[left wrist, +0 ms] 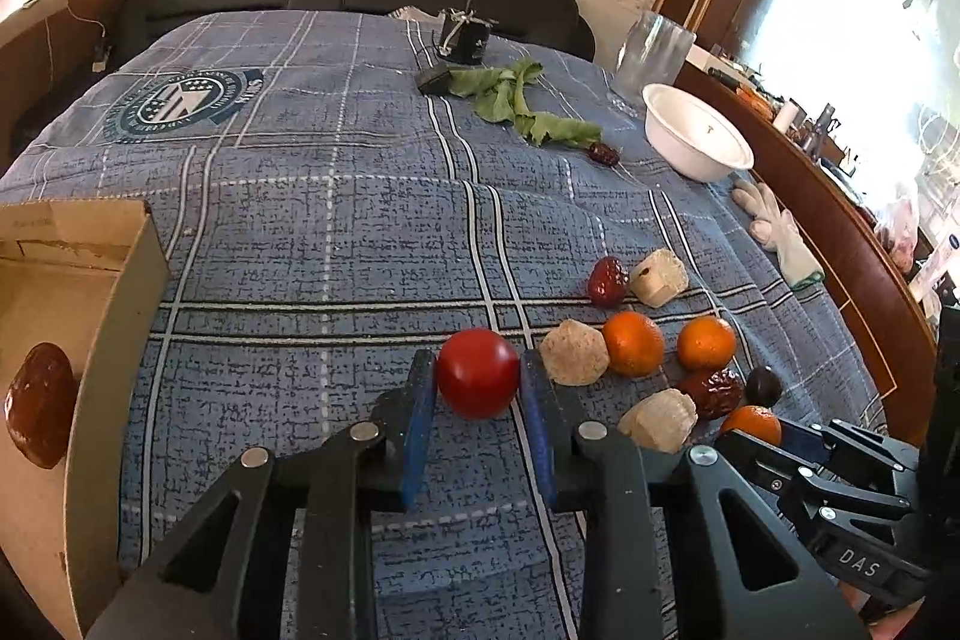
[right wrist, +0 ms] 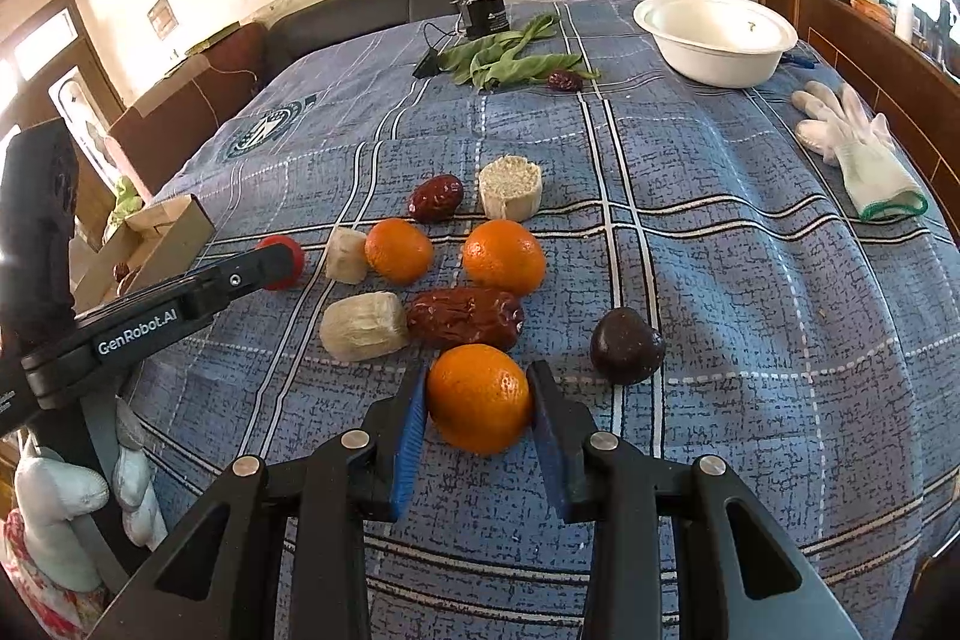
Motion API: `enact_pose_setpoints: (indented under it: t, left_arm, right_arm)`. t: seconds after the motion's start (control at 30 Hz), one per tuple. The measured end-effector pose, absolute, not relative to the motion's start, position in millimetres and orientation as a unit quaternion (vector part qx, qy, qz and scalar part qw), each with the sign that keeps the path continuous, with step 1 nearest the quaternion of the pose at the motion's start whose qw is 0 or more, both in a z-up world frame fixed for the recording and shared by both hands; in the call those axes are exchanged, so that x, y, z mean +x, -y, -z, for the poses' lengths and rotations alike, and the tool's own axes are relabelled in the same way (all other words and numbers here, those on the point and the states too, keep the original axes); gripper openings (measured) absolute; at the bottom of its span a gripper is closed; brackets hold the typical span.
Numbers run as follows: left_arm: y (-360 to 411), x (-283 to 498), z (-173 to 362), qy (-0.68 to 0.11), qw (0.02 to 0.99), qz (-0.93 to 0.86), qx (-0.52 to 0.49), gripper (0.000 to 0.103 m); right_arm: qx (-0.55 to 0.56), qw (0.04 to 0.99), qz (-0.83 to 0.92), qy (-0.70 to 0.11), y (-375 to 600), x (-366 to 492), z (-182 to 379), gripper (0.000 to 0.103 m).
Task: Organize fruits
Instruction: 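Carry tomato and orange into the tray and open both grippers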
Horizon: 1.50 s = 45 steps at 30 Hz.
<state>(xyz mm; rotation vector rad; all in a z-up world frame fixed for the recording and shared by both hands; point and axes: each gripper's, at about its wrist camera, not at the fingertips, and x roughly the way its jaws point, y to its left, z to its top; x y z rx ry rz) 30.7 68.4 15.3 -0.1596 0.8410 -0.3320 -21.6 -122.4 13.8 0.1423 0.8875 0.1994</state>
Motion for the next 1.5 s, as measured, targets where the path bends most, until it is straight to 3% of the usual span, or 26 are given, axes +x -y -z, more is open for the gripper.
enact_pose_setpoints:
  t: [0.37,0.77,1.13,1.5]
  left_arm:
    - [-103,-26,-57,-0.352,0.909,0.178,-0.135,0.027]
    - [-251,-55,-95,-0.353,0.917,0.085,-0.164,0.027]
    - [-326,0,-59,-0.441,0.888,-0.024,-0.127,0.027]
    - [-332,18,-33,-0.493,0.856,-0.005,-0.157,0.029]
  right_arm:
    - [0.042,0.905,-0.075,-0.416,114,-40,-25,0.035]
    - [0.046,0.901,-0.211,-0.376,13,-44,-90,0.036]
    - [-0.016,0.846,-0.316,-0.429,-144,-5,-56,0.036]
    - [-0.044,0.831,-0.308,-0.462,-184,13,-20,0.037]
